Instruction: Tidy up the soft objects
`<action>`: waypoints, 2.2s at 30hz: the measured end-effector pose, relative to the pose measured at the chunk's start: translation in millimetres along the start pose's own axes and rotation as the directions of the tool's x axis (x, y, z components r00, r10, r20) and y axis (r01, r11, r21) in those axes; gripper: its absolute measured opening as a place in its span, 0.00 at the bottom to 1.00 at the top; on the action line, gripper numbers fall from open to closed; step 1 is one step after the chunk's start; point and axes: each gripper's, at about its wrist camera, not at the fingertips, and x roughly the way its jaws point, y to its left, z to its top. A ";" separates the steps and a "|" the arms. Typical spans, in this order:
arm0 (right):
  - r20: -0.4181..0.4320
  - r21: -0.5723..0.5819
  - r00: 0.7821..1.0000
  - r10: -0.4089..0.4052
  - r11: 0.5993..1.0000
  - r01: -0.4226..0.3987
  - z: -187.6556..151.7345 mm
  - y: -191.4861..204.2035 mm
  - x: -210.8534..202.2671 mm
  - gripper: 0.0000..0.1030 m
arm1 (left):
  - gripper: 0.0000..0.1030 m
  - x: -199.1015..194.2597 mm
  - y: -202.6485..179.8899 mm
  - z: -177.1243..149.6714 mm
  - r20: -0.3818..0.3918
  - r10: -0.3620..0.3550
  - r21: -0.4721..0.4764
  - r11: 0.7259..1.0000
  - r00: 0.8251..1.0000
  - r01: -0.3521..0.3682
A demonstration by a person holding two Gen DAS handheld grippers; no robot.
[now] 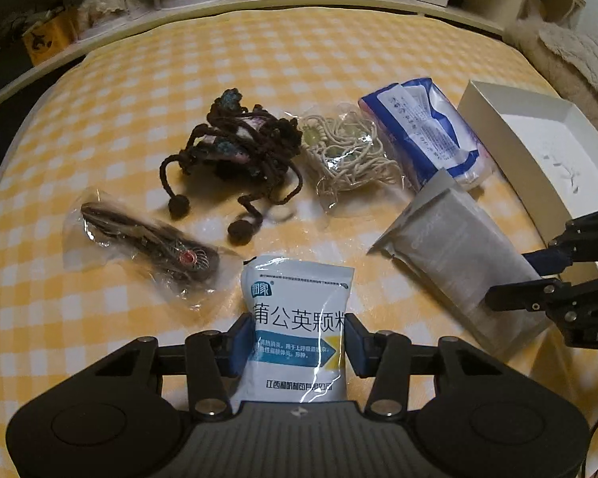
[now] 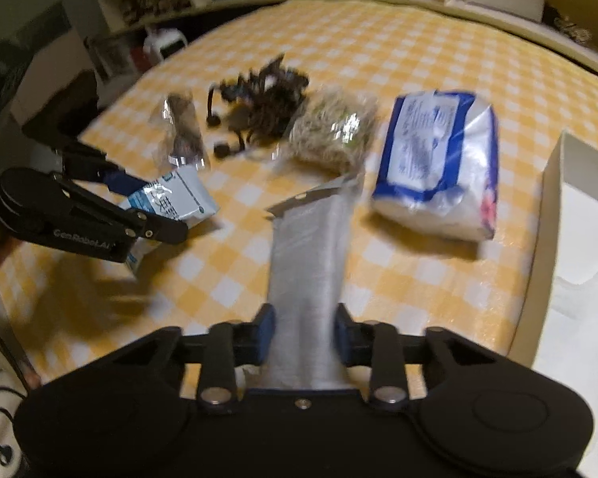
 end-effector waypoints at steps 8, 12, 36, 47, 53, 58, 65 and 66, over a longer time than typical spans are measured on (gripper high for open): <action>-0.003 -0.023 0.995 -0.100 0.995 0.100 -3.9 1.6 -0.9 0.74 | 0.48 7.2 -6.3 -1.9 -0.043 0.028 0.037 0.999 0.999 -0.026; -0.012 -0.017 0.994 -0.112 0.994 0.112 -4.3 6.3 6.1 0.80 | 0.48 8.0 -6.4 -1.5 -0.036 0.023 0.030 0.999 0.999 -0.022; 0.125 0.083 0.989 -0.081 0.994 0.071 1.2 5.6 -26.9 0.21 | 0.48 -25.3 -0.7 0.8 0.118 0.024 -0.138 0.990 0.993 -0.008; 0.141 -0.001 0.967 -0.213 0.976 0.216 -7.9 18.0 -22.3 0.82 | 0.48 -31.9 -6.2 0.3 0.135 0.023 -0.117 0.993 0.991 -0.007; 0.020 -0.022 0.969 -0.246 0.969 0.246 -7.2 14.2 14.2 0.82 | 0.48 -29.8 -4.3 0.8 0.137 0.015 -0.121 0.993 0.990 0.001; -0.029 0.064 0.966 -0.256 0.964 0.257 -5.3 -0.5 29.7 0.79 | 0.48 -27.1 -1.9 2.1 0.138 0.005 -0.131 0.991 0.990 0.013; -0.016 0.052 0.977 -0.214 0.975 0.215 -10.7 3.5 25.9 0.49 | 0.48 -26.2 -1.9 2.7 0.136 0.004 -0.137 0.991 0.991 0.015; -0.015 0.035 0.978 -0.209 0.977 0.209 -11.9 7.1 25.5 0.48 | 0.48 -26.9 -2.0 2.4 0.138 0.006 -0.139 0.990 0.990 0.013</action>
